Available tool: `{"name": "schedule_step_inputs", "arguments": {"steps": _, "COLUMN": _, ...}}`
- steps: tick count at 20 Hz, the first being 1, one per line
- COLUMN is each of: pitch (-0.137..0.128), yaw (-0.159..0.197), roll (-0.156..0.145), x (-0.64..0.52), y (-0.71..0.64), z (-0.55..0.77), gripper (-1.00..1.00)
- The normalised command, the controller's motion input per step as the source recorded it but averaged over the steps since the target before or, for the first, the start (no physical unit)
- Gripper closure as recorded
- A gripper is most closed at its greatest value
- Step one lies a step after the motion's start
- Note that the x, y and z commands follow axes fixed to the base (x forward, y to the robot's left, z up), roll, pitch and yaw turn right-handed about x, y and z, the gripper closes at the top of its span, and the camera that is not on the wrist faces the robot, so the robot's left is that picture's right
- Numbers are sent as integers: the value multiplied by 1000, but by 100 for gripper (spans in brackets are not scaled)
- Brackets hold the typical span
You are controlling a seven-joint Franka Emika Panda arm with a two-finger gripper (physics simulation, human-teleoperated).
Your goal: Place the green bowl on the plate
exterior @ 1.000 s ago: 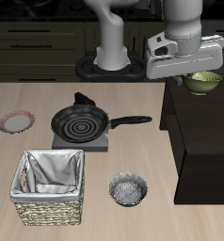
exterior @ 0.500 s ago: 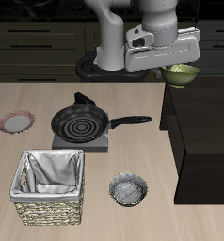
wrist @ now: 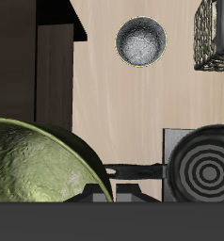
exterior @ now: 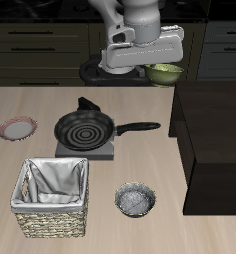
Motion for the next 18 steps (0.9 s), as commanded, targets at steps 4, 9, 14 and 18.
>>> {"name": "schedule_step_inputs", "arguments": {"steps": 4, "pitch": -8, "yaw": 7, "roll": -7, "x": -195, "y": -396, "z": 8, "gripper": 100}}
{"name": "schedule_step_inputs", "arguments": {"steps": 9, "pitch": -2, "yaw": -7, "roll": -26, "x": -175, "y": -537, "z": -102, "gripper": 100}}
{"name": "schedule_step_inputs", "arguments": {"steps": 14, "pitch": 14, "yaw": -17, "roll": -8, "x": -225, "y": -521, "z": -150, "gripper": 100}}
{"name": "schedule_step_inputs", "arguments": {"steps": 18, "pitch": -27, "yaw": -21, "roll": -49, "x": -217, "y": -595, "z": 15, "gripper": 100}}
